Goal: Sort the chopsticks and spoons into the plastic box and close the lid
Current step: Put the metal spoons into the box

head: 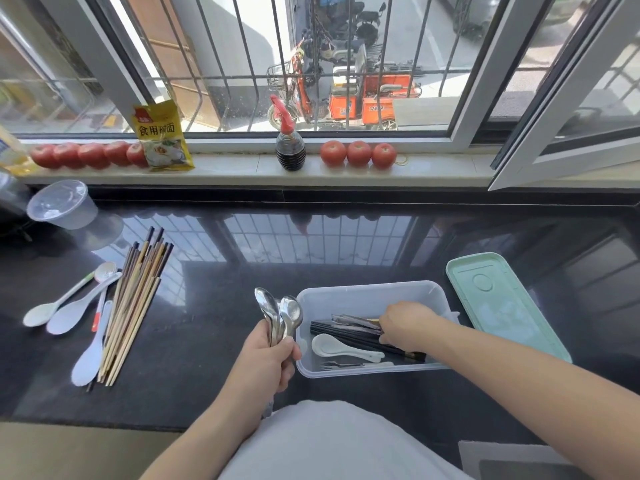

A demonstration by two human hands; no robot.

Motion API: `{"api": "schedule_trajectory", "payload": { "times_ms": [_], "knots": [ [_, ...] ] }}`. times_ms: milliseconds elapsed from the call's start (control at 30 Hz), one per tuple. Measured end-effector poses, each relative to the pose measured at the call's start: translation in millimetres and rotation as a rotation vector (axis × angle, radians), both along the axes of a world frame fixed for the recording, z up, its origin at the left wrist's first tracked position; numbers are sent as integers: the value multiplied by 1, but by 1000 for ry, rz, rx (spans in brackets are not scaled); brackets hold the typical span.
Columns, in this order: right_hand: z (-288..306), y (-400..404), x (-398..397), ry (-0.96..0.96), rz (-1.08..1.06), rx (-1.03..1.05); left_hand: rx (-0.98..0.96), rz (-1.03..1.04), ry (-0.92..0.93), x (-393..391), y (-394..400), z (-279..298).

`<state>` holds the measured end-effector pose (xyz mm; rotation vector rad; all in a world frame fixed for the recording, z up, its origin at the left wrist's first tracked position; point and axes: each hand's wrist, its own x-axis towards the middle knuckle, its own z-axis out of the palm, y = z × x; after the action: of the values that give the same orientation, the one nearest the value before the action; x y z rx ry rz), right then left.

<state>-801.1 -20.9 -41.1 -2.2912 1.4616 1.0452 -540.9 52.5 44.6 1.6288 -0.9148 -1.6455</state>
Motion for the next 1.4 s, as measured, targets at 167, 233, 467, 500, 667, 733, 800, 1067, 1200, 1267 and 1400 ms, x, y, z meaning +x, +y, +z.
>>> {"api": "schedule_trajectory", "payload": {
  "times_ms": [167,233,467,500,667,733,800,1067,1200,1267,1400],
  "knots": [
    [5,1,-1,131,124,-14,-5,7,-12,3,0,0],
    [7,3,-4,141,158,-27,-6,9,-17,3,0,0],
    [9,4,-19,-79,197,-49,6,3,-18,3,-2,-1],
    [10,5,-22,-133,206,-65,6,8,-18,3,-3,-1],
    [16,11,-29,-230,208,-142,13,15,-14,1,-6,0],
    [13,9,-28,-154,231,-149,20,5,-16,-1,-6,0],
    [5,5,-24,-80,234,-143,21,-15,-16,-4,-6,2],
    [-15,3,-5,-42,356,-201,34,13,-45,1,-5,1],
    [-11,2,-1,-36,333,-185,30,12,-34,0,-4,1],
    [-10,4,-2,-33,318,-163,31,4,-28,0,-4,1],
    [1,6,-8,-91,122,-58,36,18,-13,2,-6,2]
  ]
}}
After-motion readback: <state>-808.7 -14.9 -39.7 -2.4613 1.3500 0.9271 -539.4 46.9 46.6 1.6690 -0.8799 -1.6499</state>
